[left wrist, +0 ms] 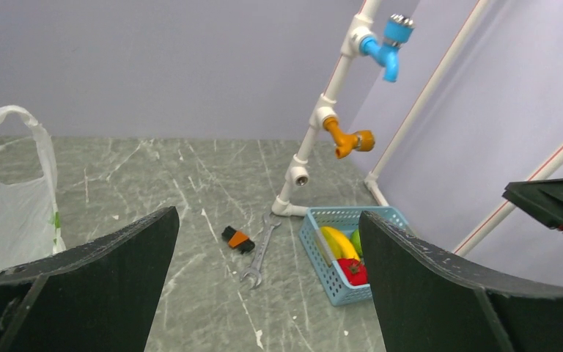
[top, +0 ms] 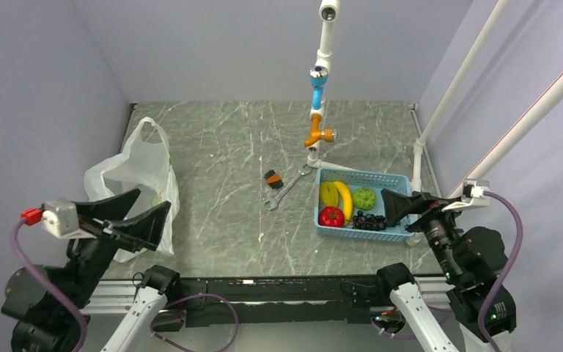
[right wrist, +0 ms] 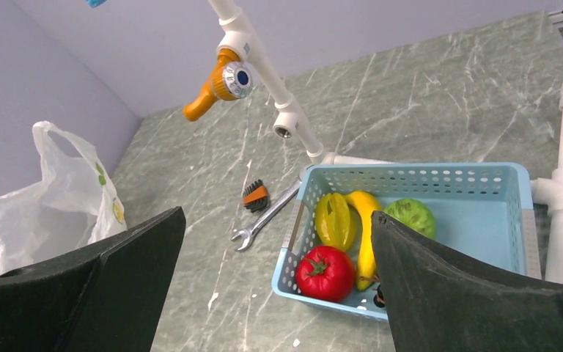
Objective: Take the fake fruits out of the plastic bag
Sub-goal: Reset both arms
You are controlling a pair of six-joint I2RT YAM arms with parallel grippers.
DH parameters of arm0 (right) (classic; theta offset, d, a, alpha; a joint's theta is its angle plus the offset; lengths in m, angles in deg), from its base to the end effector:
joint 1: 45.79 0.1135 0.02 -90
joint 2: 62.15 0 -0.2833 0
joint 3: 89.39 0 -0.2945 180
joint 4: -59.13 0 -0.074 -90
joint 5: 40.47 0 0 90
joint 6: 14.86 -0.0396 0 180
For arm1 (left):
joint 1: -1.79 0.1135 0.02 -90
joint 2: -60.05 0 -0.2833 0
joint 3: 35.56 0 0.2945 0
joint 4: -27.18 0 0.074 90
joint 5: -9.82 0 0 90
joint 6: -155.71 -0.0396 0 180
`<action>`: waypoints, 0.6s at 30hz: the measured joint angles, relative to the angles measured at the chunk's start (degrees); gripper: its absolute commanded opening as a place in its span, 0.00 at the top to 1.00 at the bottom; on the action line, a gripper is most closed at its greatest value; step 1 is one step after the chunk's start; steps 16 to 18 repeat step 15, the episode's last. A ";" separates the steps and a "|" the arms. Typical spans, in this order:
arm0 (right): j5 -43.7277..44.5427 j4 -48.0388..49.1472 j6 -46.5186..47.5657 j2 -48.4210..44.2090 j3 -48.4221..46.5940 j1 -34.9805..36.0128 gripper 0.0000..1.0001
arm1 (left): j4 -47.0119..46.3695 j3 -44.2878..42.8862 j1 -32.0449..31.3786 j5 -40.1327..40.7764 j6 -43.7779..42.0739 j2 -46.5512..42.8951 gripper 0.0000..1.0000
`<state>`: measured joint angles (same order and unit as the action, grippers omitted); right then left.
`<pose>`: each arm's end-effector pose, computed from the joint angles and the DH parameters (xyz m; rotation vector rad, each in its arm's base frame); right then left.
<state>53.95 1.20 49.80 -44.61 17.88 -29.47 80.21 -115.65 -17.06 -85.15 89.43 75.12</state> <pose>0.0309 0.0059 0.4353 0.1891 1.6305 0.4969 -0.0183 0.0026 0.4777 0.0154 1.3953 -0.6809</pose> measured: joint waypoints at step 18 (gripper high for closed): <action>6.16 -5.33 0.44 -3.34 -8.57 0.00 0.00 | 2.58 -3.58 0.00 -0.13 1.86 -0.15 0.01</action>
